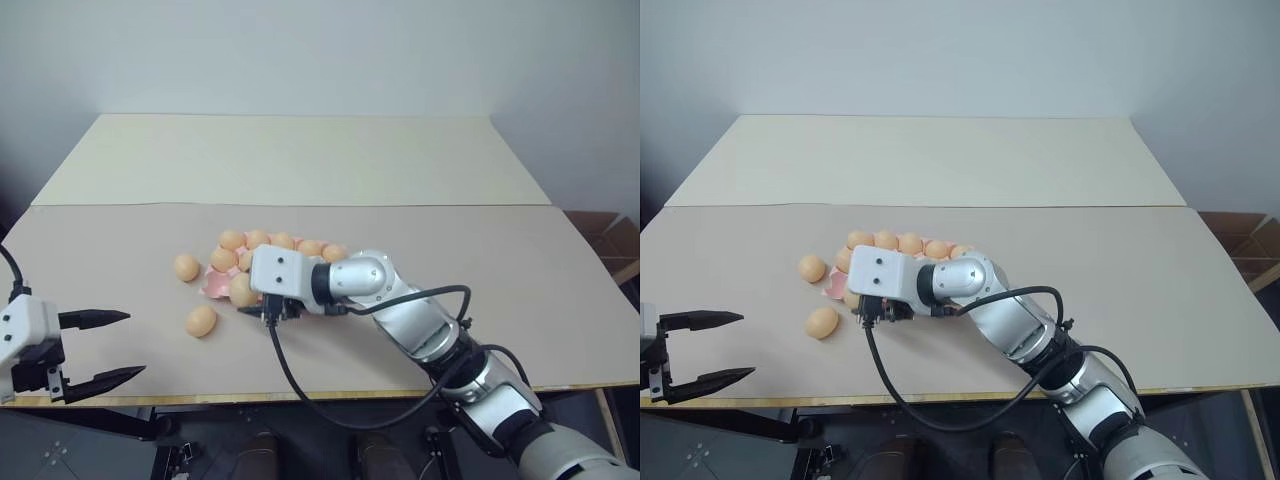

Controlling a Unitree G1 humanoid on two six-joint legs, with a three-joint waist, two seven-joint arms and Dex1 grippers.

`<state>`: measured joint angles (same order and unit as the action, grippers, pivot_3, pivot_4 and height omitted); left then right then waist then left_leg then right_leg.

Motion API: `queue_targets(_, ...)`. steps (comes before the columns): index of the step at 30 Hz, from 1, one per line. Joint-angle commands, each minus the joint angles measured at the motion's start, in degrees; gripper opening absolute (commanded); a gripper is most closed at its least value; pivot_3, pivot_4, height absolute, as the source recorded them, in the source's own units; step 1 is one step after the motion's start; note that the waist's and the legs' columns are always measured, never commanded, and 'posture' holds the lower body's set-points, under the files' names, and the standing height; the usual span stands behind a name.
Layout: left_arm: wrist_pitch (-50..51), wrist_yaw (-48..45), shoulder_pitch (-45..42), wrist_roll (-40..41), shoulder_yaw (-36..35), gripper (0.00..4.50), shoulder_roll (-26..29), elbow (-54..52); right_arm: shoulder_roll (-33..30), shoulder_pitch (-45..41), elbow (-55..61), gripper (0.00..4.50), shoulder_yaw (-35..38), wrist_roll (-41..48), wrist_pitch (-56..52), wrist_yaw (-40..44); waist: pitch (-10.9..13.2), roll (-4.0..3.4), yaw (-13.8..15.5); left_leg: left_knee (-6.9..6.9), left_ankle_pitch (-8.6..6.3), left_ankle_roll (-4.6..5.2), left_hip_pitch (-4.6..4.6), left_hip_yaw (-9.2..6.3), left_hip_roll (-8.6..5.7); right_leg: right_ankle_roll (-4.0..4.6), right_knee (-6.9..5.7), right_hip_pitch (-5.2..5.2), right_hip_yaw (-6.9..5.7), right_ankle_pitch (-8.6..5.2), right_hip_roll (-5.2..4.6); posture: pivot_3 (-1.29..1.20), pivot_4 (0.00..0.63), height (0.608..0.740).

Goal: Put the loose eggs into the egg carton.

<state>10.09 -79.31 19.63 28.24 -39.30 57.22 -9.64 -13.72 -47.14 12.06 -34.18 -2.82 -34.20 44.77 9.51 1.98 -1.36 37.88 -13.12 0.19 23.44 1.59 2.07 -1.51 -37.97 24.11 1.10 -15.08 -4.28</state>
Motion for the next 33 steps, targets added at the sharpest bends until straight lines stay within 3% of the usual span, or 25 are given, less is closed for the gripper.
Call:
queue_targets(1,-1.1,0.4,-0.9,0.0,-0.3,4.5,0.0,-0.1,-0.2,-0.7,-2.7,2.54,0.5,-3.1,6.9,-2.3,0.0,0.01,0.0,0.0,0.0,0.0,0.02,0.0,-0.02,0.0,0.0,0.01,0.0,0.0,-0.01,0.0,0.15,0.74)
queue_targets(10,-1.2,0.4,-0.9,-0.6,-0.3,4.5,-0.4,-0.2,-0.1,0.1,-7.6,2.54,0.8,-7.3,17.6,-3.6,0.0,0.01,-0.9,0.0,0.0,0.0,0.03,-0.01,0.01,0.0,-0.02,0.03,0.01,0.0,0.01,0.0,0.15,0.74)
queue_targets(16,-1.3,0.5,-1.2,-0.7,0.0,4.5,-0.5,-0.2,-0.6,0.9,-8.0,4.34,0.0,-9.6,21.7,-3.3,0.0,0.01,-1.1,0.0,0.0,0.0,0.03,-0.04,0.02,0.0,-0.03,0.02,0.0,0.0,0.01,0.0,0.15,0.74)
queue_targets(17,-1.3,0.5,-1.3,-0.8,0.1,4.5,-0.5,-0.1,-0.6,1.1,-8.0,4.47,0.0,-9.9,21.9,-3.2,0.0,0.01,-1.1,0.0,0.0,0.0,0.03,-0.04,0.02,0.0,-0.03,0.02,0.0,0.0,0.01,0.0,0.15,0.74)
queue_targets(29,-1.2,0.5,-1.7,-0.7,0.5,4.5,-0.5,0.0,-1.0,2.7,-6.2,4.47,1.2,-11.1,21.8,-1.8,0.0,0.01,-1.1,0.0,0.0,0.0,0.02,-0.05,0.03,0.01,-0.04,0.02,0.0,0.0,0.01,0.0,0.15,0.74)
queue_targets(33,-1.3,1.2,-2.1,-0.7,0.1,4.5,-0.9,0.4,-1.9,3.3,-0.1,4.47,5.9,-5.2,13.4,2.5,0.0,0.01,-1.0,0.0,0.0,0.0,0.04,-0.05,0.03,0.01,-0.03,0.03,0.0,0.0,0.01,0.0,0.15,0.74)
